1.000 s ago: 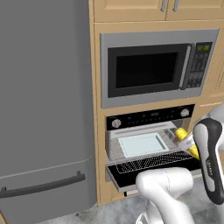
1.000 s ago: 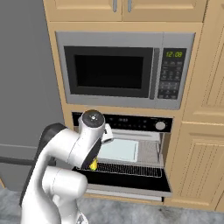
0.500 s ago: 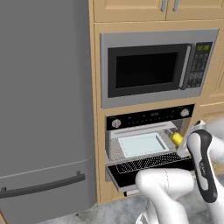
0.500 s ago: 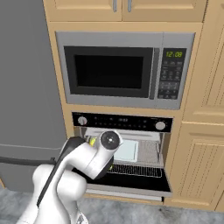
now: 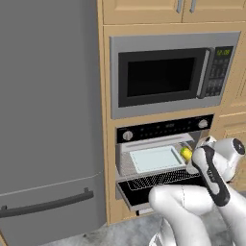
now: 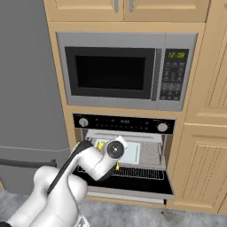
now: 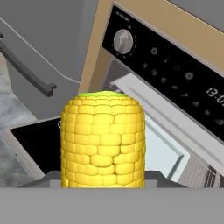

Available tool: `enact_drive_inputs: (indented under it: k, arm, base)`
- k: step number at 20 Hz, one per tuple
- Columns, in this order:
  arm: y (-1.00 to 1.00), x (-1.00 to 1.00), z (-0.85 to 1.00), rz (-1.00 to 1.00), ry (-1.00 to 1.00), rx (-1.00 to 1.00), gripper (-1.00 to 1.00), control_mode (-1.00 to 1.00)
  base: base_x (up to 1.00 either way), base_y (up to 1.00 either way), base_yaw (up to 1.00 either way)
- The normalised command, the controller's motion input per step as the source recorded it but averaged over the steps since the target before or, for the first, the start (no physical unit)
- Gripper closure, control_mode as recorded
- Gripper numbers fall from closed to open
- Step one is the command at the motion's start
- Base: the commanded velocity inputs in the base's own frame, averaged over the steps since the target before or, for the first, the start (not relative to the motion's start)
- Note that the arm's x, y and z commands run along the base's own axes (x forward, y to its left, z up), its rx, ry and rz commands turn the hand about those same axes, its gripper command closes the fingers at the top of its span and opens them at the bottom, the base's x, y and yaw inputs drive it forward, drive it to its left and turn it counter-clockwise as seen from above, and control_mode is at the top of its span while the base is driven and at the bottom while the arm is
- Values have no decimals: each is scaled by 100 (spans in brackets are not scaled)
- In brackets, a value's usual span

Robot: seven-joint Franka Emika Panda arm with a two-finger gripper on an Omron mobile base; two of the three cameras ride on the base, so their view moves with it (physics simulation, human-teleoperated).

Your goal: Place the corn on the bottom rack of the oven.

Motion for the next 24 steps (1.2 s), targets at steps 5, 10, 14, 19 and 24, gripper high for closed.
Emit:
enact_drive_inputs:
  k: [5,10,14,19,24]
  arm:
    - [-2,42,-48,0,10,0,100,-100]
    - [0,24,-25,0,6,3,100,-100]
    - [0,22,-25,-4,5,4,100,-100]
    - [0,7,-46,0,-3,0,100,-100]
    - [0,6,-26,-16,-1,3,100,-100]
  base:
    - [0,0,0]
    - [0,0,0]
    - [0,0,0]
    - [0,0,0]
    - [0,0,0]
